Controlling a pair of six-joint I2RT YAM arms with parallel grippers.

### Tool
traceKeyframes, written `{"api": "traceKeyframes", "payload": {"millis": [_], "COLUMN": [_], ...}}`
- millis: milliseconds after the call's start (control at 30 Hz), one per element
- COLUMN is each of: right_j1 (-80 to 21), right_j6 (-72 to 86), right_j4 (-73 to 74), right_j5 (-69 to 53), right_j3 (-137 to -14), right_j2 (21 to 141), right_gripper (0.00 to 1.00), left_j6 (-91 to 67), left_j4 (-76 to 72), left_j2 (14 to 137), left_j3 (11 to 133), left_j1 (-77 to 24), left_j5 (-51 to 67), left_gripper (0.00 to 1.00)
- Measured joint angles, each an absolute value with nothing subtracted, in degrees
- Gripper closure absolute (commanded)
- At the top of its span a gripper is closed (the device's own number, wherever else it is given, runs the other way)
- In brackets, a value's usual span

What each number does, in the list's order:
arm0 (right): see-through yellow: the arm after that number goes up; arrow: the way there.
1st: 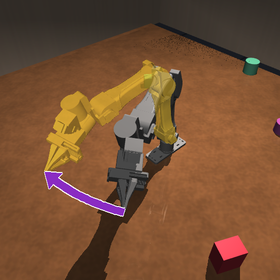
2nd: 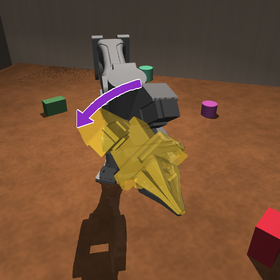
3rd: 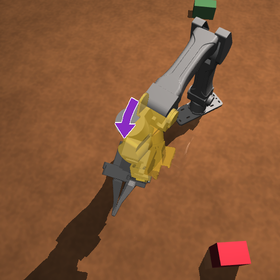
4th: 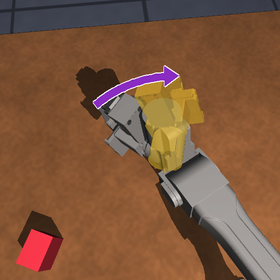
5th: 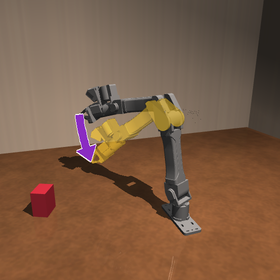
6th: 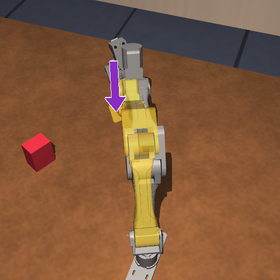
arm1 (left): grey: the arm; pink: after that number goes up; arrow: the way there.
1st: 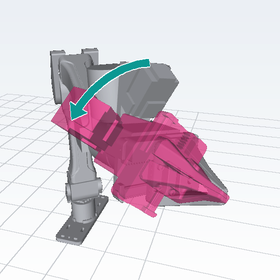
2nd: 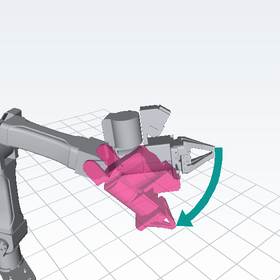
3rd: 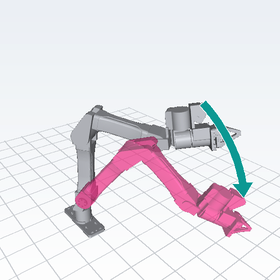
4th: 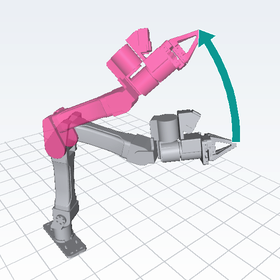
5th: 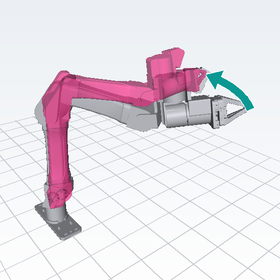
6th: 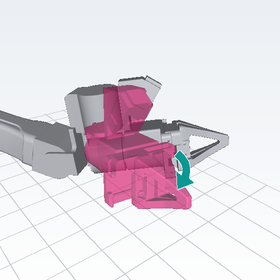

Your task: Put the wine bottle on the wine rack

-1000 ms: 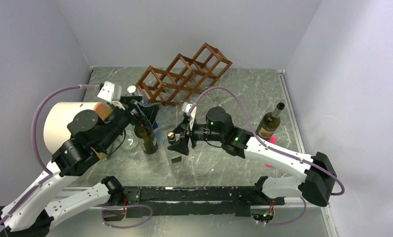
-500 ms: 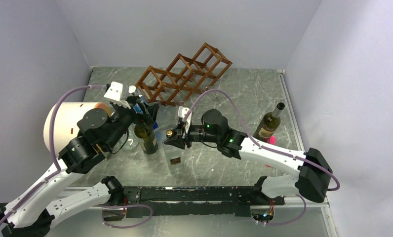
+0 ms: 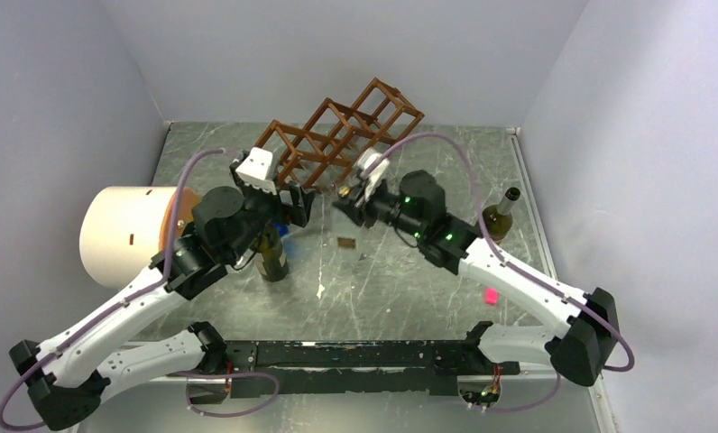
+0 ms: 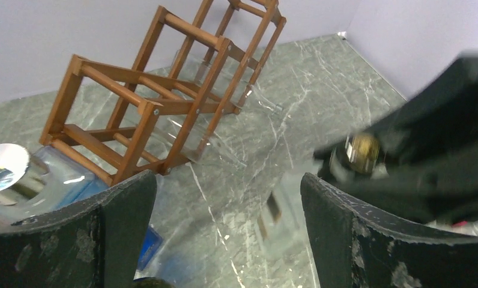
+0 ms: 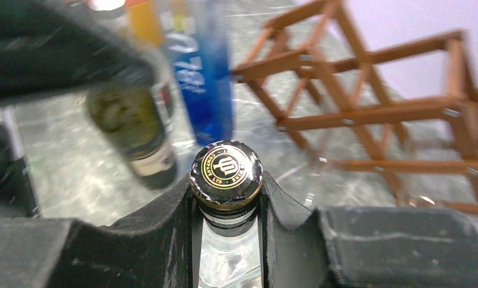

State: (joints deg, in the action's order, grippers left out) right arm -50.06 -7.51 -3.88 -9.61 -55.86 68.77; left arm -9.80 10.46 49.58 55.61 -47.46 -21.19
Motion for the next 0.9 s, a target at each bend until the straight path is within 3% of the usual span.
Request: {"api": "traceKeyframes", "payload": {"millis": [267,533,900], "right_j1": [-36.80,-32.45,-31.59], "right_j6": [-3.11,4.93,15.84], "right_j4": [-1.06,6.74,12.34], "right_j5": [-8.80,-6.81,6.44], "right_j3": [-59.53,-66.08,-70.78], "right_j2": [67.00,66.98,67.00], "right_gripper": [1.00,1.00,1.00], "left_j6": [-11.16,-13.54,-9.93], "left_j4": [5.61,-3.01,-15.57], "left_j2": [55.86,64.73,73.58], "left_j3": [54.76,52.14,50.54], "left_j1": [-47.33,-47.27,-47.22], "left_j5": [-13.98,-0.51,7.27], "left_gripper": [0.00,0.00,0.01]}}
